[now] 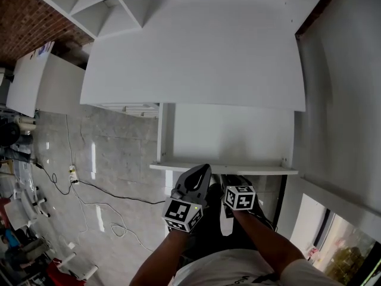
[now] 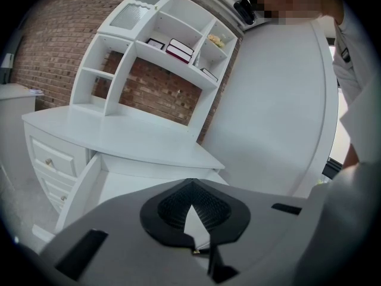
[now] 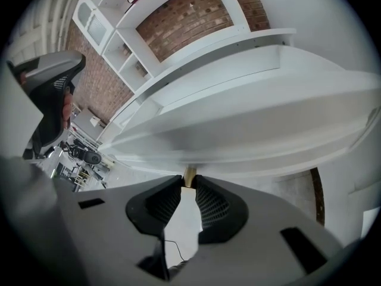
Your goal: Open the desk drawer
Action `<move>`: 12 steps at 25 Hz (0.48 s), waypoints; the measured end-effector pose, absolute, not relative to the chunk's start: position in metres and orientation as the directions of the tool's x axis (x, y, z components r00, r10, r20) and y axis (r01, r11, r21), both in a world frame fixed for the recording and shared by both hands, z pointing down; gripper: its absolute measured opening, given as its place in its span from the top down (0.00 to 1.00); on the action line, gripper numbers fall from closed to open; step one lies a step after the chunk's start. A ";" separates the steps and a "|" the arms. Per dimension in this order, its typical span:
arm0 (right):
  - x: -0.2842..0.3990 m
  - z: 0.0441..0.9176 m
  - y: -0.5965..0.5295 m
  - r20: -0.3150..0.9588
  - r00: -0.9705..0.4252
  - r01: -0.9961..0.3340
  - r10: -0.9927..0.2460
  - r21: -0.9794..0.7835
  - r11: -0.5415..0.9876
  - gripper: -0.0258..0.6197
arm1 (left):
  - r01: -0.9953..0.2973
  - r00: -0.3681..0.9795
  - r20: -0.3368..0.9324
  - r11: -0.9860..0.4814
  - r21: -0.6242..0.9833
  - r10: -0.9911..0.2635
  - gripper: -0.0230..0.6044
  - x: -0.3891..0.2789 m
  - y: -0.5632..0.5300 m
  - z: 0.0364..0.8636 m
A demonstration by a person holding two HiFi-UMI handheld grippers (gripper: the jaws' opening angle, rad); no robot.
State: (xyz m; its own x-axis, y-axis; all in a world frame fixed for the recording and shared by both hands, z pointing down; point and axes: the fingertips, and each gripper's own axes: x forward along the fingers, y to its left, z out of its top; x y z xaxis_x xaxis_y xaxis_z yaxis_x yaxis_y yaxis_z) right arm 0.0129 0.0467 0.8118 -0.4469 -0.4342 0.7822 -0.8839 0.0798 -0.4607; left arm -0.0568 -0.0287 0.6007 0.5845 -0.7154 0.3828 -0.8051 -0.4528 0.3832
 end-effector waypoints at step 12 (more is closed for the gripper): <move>0.010 0.788 0.071 0.833 -0.459 -0.887 -0.309 -0.447 0.114 0.86 | -0.802 0.588 0.357 -0.463 0.378 -0.726 0.94 -0.057 -0.037 0.584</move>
State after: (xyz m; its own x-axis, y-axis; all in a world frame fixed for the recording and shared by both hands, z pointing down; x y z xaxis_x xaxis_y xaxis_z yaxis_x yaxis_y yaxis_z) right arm 0.0101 0.0709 0.7879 -0.4589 -0.3091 0.8330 -0.8874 0.1135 -0.4467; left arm -0.0570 -0.0365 0.5842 0.5875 -0.7261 0.3572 -0.8018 -0.4630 0.3778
